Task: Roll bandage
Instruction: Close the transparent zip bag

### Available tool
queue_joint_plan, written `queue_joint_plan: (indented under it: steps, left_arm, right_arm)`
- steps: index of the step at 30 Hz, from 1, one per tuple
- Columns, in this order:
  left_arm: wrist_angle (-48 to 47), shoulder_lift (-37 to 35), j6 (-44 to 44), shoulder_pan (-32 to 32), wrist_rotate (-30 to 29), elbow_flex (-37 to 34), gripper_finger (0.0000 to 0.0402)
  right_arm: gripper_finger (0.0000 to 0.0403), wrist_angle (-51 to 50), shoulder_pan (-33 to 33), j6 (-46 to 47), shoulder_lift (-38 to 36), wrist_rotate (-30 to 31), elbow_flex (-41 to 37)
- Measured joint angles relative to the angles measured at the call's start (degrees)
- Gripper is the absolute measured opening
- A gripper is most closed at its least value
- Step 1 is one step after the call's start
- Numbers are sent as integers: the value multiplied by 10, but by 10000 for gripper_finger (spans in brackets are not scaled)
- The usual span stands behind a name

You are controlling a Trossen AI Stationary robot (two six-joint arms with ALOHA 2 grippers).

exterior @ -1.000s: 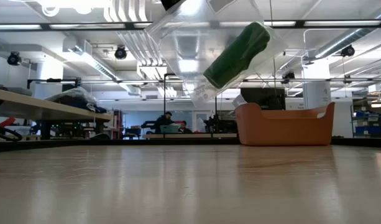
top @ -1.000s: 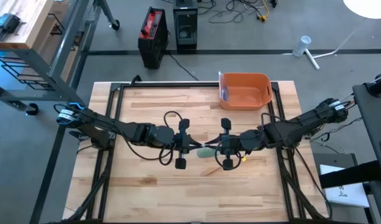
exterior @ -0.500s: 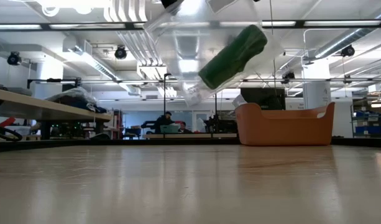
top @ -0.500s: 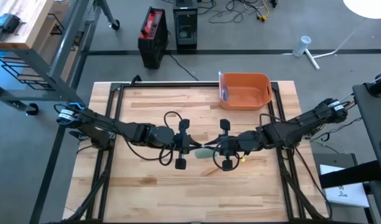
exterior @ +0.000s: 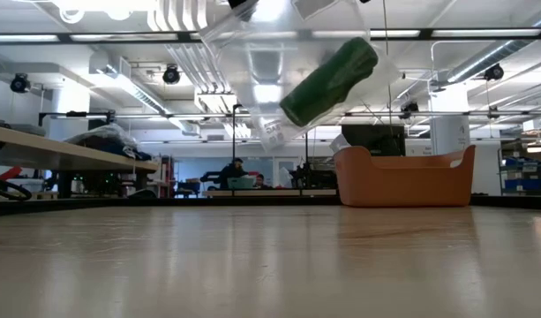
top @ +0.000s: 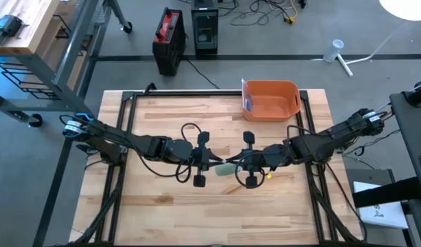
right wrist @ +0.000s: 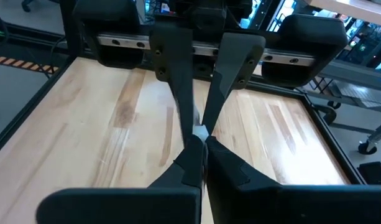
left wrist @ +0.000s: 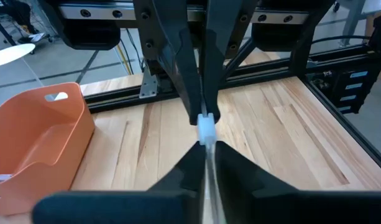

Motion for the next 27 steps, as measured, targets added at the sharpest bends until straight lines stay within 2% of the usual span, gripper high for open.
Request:
queue_joint_plan:
  steps: [9,14,19,27]
  left_arm:
    - [28,-2,-6,0,-2,0,138]
    - [35,-2,-10,1,-32,0,175]
    - [27,-2,-1,1,-31,0,176]
    - [9,-1,16,0,-31,0,132]
  right_arm:
    - [1,-8,0,1,1,0,0]
    - [0,-5,0,1,1,0,-1]
    - [0,-3,0,1,1,0,-1]
    - [0,6,0,7,1,4,-1]
